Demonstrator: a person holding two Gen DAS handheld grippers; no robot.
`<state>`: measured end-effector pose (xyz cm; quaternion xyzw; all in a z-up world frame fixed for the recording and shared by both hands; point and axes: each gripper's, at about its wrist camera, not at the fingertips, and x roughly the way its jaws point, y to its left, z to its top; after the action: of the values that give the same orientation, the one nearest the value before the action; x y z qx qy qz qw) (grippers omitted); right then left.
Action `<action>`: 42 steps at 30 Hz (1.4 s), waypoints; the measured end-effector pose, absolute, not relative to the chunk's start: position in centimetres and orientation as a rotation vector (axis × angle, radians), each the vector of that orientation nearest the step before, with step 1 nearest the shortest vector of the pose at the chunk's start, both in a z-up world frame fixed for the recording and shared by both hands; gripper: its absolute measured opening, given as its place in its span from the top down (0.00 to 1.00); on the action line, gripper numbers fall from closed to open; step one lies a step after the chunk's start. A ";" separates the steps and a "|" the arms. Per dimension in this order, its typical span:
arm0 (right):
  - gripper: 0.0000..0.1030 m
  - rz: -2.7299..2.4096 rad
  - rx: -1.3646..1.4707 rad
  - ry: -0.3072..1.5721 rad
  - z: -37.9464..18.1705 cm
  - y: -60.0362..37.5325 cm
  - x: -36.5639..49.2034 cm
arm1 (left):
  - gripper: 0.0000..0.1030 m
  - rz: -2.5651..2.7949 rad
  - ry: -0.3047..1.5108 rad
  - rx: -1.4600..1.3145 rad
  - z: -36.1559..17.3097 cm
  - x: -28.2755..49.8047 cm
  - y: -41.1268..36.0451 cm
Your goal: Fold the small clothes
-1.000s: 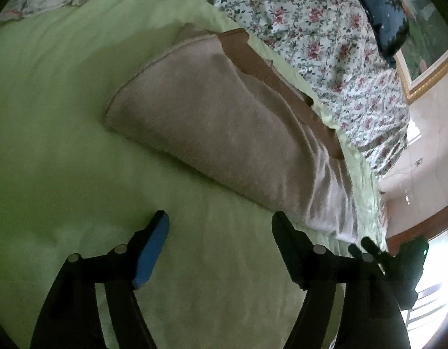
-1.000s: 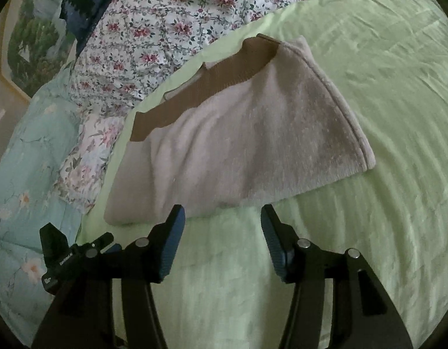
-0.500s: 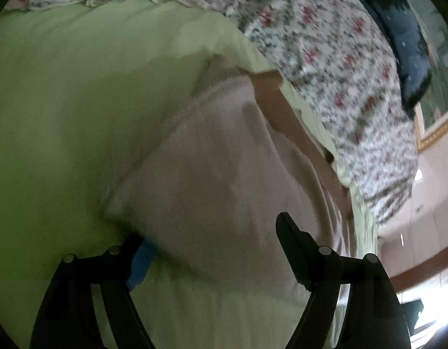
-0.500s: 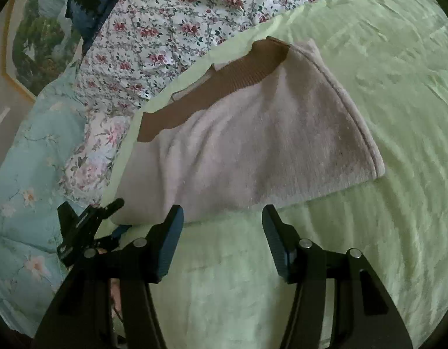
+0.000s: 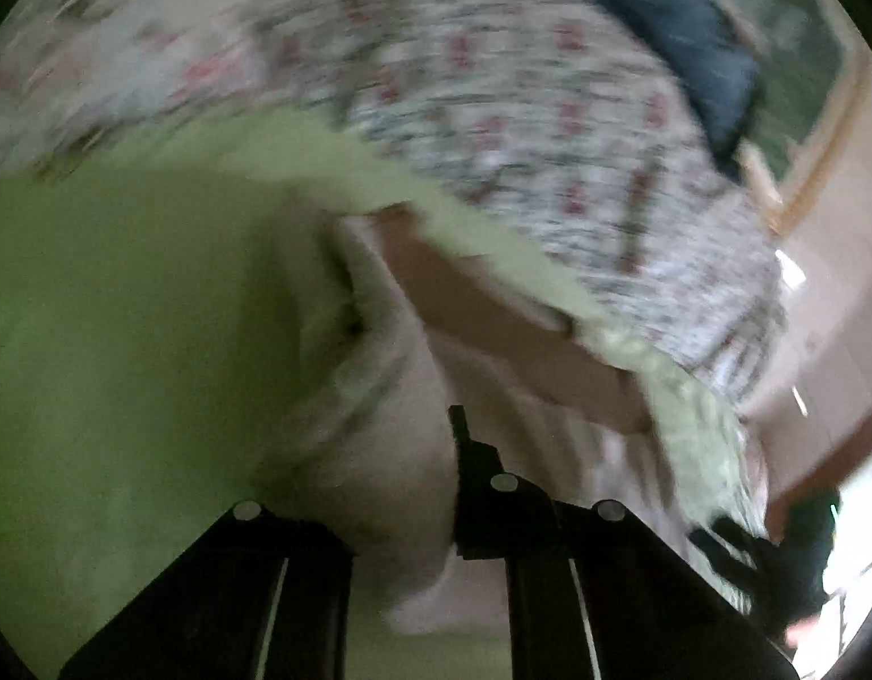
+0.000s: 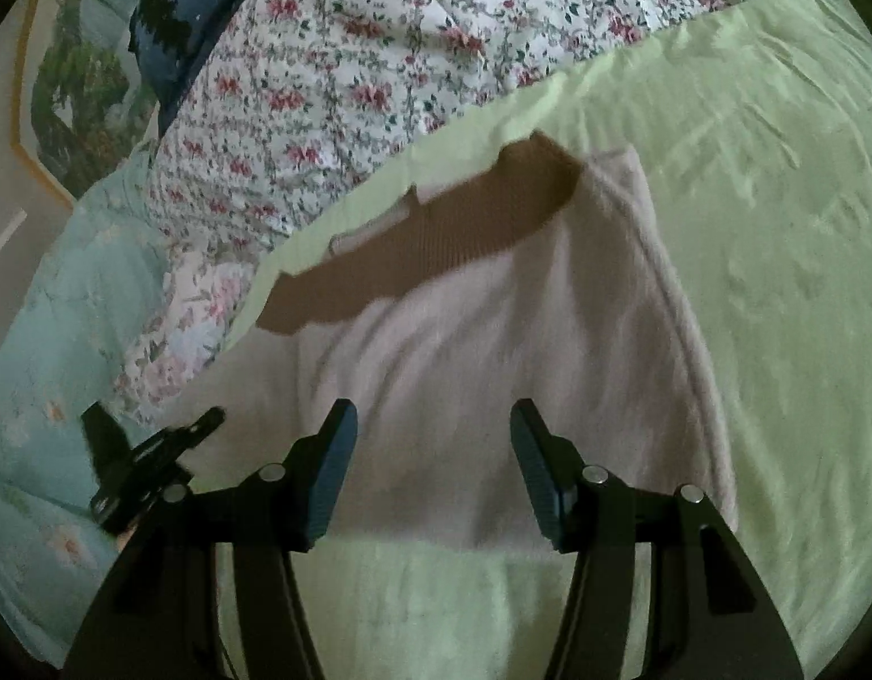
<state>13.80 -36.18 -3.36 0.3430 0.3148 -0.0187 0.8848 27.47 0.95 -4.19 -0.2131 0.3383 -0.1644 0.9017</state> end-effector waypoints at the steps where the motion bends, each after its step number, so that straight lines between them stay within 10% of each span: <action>1: 0.44 -0.024 0.724 0.648 -3.1 -36.9 14.2 | 0.90 -0.379 0.687 -0.401 -3.3 27.1 -0.5; 23: 0.33 0.286 0.819 0.846 -6.2 -35.9 30.8 | 0.90 -0.598 0.763 -0.070 -5.6 25.8 -14.8; 26: 0.81 0.291 0.813 0.852 -6.1 -35.3 33.0 | 0.91 -0.595 0.750 -0.042 -4.7 25.4 -15.1; 35: 0.84 0.241 0.644 0.651 2.2 -39.1 27.1 | 0.90 -0.745 0.701 -0.033 -1.4 24.0 -22.5; 42: 0.84 0.038 0.579 0.787 -3.0 -44.9 24.2 | 0.90 -0.790 0.827 -0.007 -6.6 24.5 -28.4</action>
<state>24.21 -44.90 -2.99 0.2782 0.3778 0.0182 0.8829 24.53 -28.43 -6.57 -0.0033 0.3912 -0.3740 0.8409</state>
